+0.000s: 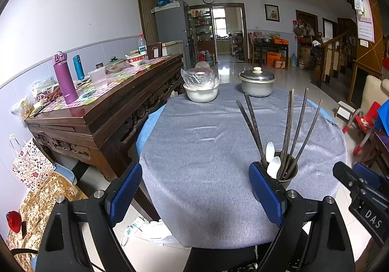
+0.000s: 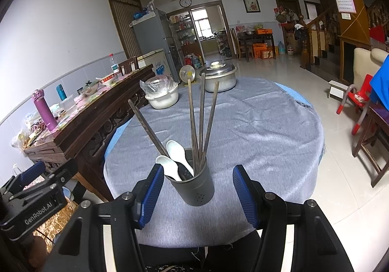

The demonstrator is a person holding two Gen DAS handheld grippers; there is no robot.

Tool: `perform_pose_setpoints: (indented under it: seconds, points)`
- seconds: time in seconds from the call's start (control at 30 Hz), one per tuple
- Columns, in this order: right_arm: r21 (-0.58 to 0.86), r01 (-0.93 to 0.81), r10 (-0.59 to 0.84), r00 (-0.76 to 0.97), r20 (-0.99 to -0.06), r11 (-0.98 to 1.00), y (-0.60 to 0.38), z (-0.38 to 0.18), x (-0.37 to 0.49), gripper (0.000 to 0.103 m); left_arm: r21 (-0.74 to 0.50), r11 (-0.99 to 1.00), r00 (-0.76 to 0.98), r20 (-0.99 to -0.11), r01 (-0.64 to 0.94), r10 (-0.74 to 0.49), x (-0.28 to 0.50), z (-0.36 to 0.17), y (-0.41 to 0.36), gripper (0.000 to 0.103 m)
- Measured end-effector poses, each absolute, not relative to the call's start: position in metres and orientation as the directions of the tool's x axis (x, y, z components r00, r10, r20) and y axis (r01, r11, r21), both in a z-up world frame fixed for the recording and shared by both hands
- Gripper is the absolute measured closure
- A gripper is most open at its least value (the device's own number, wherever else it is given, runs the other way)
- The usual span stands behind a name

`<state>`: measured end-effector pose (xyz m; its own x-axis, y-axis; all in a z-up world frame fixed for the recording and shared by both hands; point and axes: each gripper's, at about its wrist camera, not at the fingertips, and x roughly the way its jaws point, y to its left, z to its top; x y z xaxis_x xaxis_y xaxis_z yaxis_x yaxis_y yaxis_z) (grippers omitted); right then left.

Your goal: Organize utensils

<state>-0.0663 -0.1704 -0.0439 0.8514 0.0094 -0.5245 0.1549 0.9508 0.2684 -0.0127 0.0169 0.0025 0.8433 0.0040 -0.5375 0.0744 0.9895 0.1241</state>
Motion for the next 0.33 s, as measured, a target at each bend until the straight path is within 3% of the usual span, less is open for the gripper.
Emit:
perform_pose_setpoints:
  seconds: [0.33]
  points:
    - [0.269,0.172,0.002,0.840,-0.542,0.948,-0.181,-0.051,-0.056,0.039,0.086,0.995,0.834,-0.552,0.049,0.007,0.010,-0.005,0.030,0.013]
